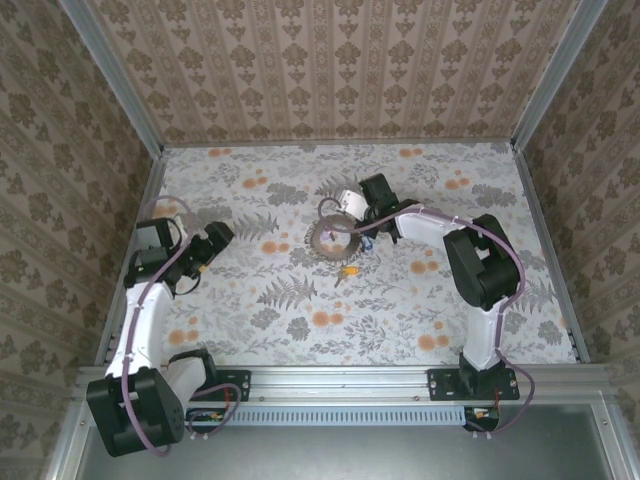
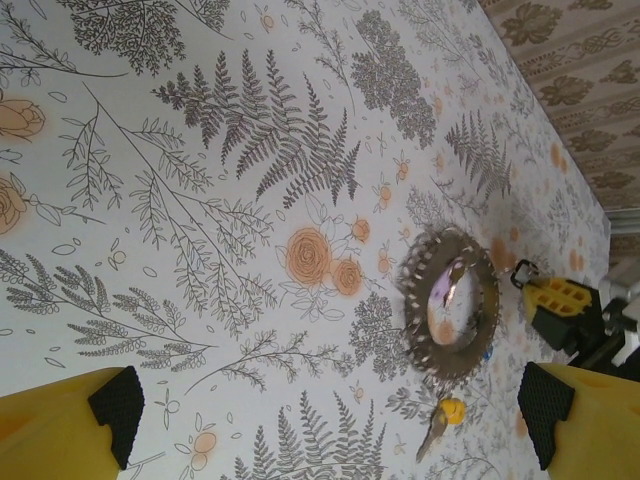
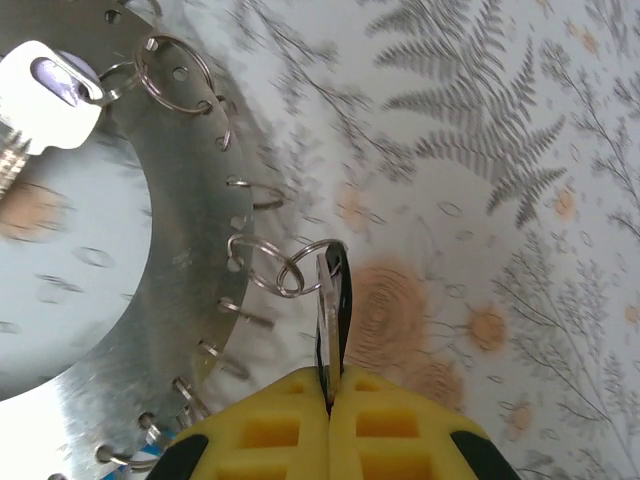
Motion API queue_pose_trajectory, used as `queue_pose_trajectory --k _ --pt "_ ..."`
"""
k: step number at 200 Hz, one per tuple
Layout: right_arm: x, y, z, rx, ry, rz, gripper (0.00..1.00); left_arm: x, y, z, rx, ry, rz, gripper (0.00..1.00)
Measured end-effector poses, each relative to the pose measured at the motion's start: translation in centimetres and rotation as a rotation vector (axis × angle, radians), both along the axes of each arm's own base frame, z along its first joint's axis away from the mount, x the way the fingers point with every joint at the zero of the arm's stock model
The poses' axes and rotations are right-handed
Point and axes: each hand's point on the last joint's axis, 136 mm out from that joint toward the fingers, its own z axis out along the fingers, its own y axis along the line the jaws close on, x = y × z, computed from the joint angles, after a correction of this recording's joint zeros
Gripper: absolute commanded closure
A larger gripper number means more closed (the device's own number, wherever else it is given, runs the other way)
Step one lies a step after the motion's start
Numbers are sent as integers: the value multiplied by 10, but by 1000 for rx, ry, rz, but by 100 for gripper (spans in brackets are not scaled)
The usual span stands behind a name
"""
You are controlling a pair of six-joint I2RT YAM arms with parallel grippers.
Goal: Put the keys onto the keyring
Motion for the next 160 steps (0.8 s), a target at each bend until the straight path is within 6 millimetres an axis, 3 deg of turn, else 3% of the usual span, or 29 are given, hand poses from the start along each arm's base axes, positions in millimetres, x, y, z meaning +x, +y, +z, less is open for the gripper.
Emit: queue_pose_trajectory --k 63,103,116,131,136,141,148,160 --pt "24 -54 -26 -127 17 -144 66 5 2 5 108 -88 -9 0" --pt "33 -108 -15 -50 -9 -365 61 -2 11 10 235 -177 13 0" --pt "26 -127 0 8 -37 -441 58 -3 15 15 283 -208 24 0" --pt "15 -146 32 120 -107 -527 53 -2 22 19 337 -232 44 0" --pt "11 -152 45 164 -141 -553 47 -1 25 19 356 -237 50 0" --pt "6 -158 61 214 -182 -583 36 1 27 19 374 -240 52 0" --pt "0 -163 81 281 -237 -611 3 3 28 19 399 -254 46 0" --pt "-15 -170 119 401 -345 -642 1 7 27 17 451 -301 2 0"
